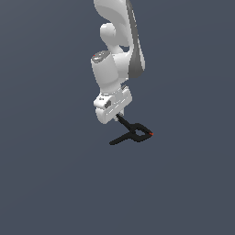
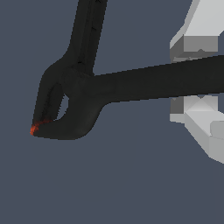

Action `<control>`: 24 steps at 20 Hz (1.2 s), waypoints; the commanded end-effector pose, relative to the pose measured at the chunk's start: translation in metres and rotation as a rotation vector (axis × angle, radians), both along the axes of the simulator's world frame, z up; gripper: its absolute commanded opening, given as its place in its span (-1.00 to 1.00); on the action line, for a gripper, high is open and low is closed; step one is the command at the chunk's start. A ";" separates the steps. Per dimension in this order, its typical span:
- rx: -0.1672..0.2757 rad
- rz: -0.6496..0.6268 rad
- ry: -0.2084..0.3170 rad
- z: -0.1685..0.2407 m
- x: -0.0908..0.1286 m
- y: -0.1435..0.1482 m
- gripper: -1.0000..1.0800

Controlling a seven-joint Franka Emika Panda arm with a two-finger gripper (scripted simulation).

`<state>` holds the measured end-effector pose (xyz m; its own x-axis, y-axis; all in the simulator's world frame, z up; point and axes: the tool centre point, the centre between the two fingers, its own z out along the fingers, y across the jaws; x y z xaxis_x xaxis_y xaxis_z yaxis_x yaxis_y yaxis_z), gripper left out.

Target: Pick up the object and move it to a goal position.

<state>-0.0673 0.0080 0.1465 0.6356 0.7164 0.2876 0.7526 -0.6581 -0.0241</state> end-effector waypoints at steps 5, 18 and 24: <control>0.002 -0.001 -0.004 0.021 -0.012 0.013 -1.00; 0.004 0.000 -0.002 0.036 -0.014 0.016 -1.00; 0.004 0.000 -0.002 0.051 -0.013 0.017 -1.00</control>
